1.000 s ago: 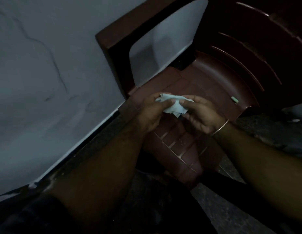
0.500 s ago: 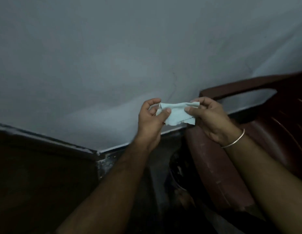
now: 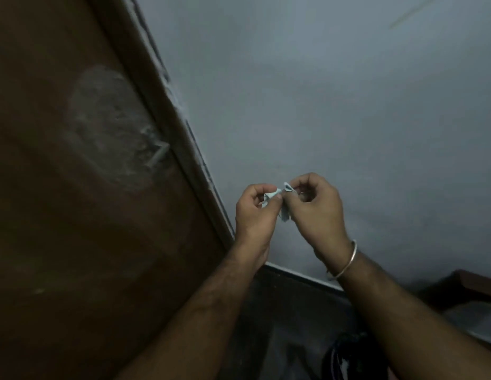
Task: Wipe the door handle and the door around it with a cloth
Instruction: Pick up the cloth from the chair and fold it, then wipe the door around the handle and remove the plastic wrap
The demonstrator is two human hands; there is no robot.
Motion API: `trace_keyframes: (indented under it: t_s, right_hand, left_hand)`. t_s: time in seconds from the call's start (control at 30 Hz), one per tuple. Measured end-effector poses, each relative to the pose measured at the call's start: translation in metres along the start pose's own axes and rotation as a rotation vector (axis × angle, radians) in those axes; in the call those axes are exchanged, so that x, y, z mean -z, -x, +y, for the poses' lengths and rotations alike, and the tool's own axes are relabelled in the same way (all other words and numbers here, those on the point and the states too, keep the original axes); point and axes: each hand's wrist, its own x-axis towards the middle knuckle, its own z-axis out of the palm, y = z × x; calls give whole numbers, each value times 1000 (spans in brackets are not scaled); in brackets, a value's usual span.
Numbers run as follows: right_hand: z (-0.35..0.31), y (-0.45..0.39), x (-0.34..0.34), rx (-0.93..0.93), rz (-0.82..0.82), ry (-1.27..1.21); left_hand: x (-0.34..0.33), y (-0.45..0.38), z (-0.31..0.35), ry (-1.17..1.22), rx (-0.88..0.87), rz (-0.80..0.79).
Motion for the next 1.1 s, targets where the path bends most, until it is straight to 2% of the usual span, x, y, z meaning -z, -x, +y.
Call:
trace_keyframes:
  t_s: [0.2,0.37,0.43,0.53,0.57,0.7,0.77,0.83,0.93,1.1]
  right_hand:
    - [-43,3,-62,232,-266,87]
    - [-66,3,-95,311,-491,33]
    - [-71,1,-108,262,-504,-14]
    - [-72,-4,-129,80,-365,-157]
    - [-71,-4,-137,5,-371,-202]
    - [-66,-3,-171,-228,-610,-436]
    - [-67,-1,-189,-238,-595,-483]
    - [-72,-2,-208,-275,-529,-519]
    - [-87,-9,-244,-349,-461,-597]
    - [-110,-27,-297,-243,-338,-566]
  left_hand:
    - [57,-5,48,325,-15,148]
    - [94,-11,71,351,-91,285]
    - [107,-15,75,331,-100,353]
    - [122,-20,81,347,-104,423]
    - [126,-21,83,366,-107,434]
    - [144,-26,93,345,-87,454]
    - [156,-32,98,216,-91,462]
    - [171,-43,106,-31,-130,489]
    - [202,-70,130,-513,-271,447]
    - [255,-118,173,-1398,-587,250]
